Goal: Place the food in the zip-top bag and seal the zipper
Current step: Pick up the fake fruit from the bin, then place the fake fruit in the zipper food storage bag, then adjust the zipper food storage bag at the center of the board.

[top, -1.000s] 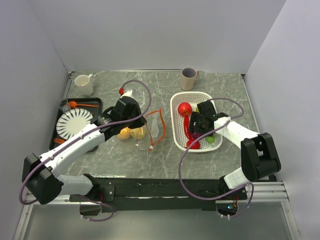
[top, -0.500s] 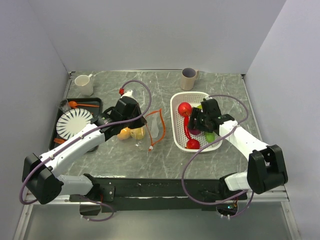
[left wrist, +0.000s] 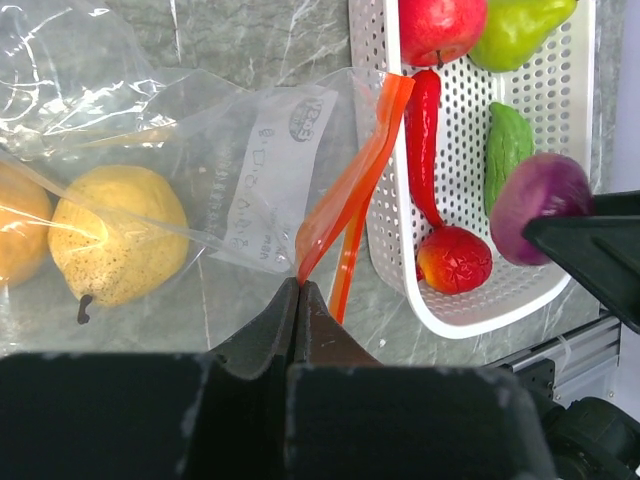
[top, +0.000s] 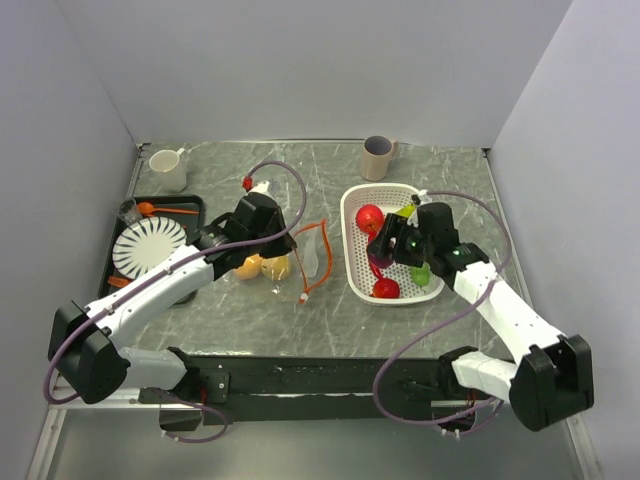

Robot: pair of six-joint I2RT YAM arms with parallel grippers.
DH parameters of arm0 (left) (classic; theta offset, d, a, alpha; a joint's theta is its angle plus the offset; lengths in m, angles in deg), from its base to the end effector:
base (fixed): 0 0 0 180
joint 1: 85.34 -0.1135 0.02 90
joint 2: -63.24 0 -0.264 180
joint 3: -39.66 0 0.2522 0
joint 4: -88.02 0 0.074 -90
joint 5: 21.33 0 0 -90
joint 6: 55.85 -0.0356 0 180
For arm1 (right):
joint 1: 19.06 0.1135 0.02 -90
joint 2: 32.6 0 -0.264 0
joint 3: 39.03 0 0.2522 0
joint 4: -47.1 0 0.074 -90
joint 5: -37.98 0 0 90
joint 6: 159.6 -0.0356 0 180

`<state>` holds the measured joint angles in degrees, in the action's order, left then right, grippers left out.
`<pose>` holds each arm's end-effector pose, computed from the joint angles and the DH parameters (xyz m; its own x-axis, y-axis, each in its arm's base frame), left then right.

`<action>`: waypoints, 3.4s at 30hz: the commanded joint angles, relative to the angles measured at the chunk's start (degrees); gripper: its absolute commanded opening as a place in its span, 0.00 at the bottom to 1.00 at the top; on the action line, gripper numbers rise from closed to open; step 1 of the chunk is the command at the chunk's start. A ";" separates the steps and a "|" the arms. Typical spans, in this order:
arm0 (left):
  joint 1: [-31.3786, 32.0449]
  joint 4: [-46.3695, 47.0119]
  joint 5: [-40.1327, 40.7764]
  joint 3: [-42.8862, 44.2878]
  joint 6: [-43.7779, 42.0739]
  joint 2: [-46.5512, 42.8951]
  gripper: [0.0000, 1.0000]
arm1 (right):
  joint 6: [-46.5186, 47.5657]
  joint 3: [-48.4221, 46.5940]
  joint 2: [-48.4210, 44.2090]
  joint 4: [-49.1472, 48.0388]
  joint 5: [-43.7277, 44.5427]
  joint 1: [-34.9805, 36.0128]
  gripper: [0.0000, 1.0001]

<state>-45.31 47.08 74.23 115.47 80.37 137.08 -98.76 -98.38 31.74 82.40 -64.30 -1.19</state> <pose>0.2194 -0.1798 0.3069 -0.7537 -0.3053 -0.5819 0.0553 0.8529 -0.5192 0.2260 0.0808 0.2592 -0.7588 0.2556 -0.5991 -0.0968 0.8653 0.4918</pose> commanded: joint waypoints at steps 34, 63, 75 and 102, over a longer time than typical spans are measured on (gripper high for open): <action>-0.13 3.98 -1.61 1.24 2.56 -4.67 0.01 | -0.89 -19.89 20.48 -9.15 -3.02 18.52 0.74; -0.74 -1.12 6.22 2.47 3.27 -6.26 0.01 | -4.23 -11.72 15.11 -6.86 0.07 18.69 0.86; -0.92 -3.23 6.92 4.05 2.47 -6.87 0.01 | -6.60 -11.90 20.48 -11.33 -4.51 19.13 0.58; -5.05 -15.73 25.65 8.37 3.01 -18.47 0.01 | 1.84 -37.49 23.73 -6.41 -13.13 21.94 0.02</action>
<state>-49.73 32.44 100.09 124.80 84.50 115.60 -97.52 -136.85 53.62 74.84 -76.34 19.93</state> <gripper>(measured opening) 0.014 0.012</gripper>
